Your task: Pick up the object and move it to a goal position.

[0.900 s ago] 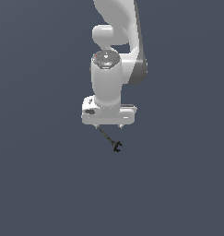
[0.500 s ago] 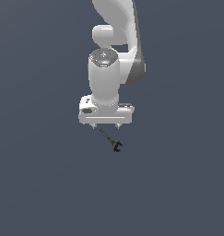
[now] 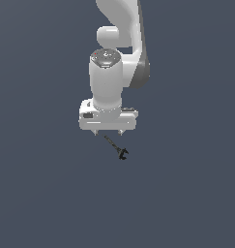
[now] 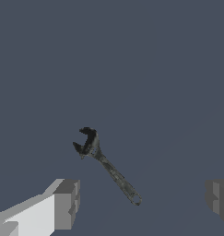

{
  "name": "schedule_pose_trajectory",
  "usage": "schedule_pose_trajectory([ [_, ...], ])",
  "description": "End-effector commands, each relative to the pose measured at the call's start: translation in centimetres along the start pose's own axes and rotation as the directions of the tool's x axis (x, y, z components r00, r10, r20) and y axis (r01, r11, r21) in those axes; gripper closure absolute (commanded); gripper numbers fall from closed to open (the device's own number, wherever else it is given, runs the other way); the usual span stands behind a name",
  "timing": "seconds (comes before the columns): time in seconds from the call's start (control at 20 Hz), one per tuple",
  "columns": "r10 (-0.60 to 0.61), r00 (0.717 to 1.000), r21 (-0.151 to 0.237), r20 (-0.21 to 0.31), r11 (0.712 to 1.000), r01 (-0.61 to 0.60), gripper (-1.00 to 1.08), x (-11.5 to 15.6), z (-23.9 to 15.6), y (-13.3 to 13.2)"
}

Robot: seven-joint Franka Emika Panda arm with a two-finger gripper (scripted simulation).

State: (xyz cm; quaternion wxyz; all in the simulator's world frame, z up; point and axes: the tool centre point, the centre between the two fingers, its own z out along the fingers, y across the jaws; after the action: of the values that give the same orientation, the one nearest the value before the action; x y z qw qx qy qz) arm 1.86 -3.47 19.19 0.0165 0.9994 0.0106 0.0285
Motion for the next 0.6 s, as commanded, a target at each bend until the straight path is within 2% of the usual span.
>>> schedule_pose_trajectory([
  [0.0,-0.014,1.000,0.000,0.002,1.000,0.014,-0.92,-0.1,0.4,-0.1],
  [0.3,-0.088,0.996,0.002,0.009,0.996,0.088,-0.92,-0.7,2.1,-0.3],
  [0.55,-0.188,0.982,0.008,0.018,0.982,0.188,-0.92,-1.5,4.4,-0.8],
])
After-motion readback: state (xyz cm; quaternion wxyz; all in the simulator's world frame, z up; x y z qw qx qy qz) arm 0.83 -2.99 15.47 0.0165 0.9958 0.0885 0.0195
